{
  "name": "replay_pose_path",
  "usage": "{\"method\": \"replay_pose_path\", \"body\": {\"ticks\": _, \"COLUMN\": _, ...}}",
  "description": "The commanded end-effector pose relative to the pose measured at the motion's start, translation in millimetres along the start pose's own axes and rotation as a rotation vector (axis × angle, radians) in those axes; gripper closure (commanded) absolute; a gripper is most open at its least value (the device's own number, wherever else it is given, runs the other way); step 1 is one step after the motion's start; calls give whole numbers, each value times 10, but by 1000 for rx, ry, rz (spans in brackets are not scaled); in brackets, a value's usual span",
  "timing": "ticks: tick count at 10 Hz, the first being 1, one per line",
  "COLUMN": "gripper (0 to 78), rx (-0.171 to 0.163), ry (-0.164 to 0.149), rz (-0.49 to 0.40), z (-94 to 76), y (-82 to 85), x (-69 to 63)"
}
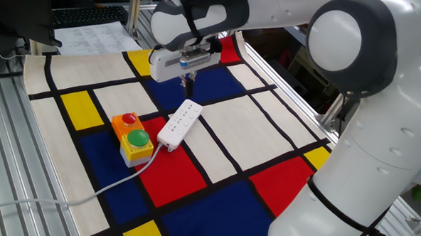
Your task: Turn off the power strip by pressing the button
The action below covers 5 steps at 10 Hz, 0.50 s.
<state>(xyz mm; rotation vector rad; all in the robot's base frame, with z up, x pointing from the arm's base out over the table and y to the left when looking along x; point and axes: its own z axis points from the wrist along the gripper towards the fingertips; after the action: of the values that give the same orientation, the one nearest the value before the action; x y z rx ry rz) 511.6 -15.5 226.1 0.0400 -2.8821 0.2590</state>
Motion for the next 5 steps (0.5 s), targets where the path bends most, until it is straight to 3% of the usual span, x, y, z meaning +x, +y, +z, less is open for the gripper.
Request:
{"method": "replay_pose_path", "body": {"ticks": 1, "gripper": 776, "rx": -2, "ry": 20, "rz": 9, "z": 20, "y": 12, "x": -31}}
{"method": "replay_pose_path", "body": {"ticks": 2, "gripper": 776, "rx": -2, "ry": 24, "rz": 11, "z": 25, "y": 15, "x": -36}}
{"method": "replay_pose_path", "body": {"ticks": 3, "gripper": 776, "rx": -4, "ry": 48, "rz": 20, "z": 93, "y": 51, "x": -81}}
{"method": "replay_pose_path", "body": {"ticks": 5, "gripper": 776, "rx": 4, "ry": 53, "rz": 34, "z": 238, "y": 158, "x": -110}}
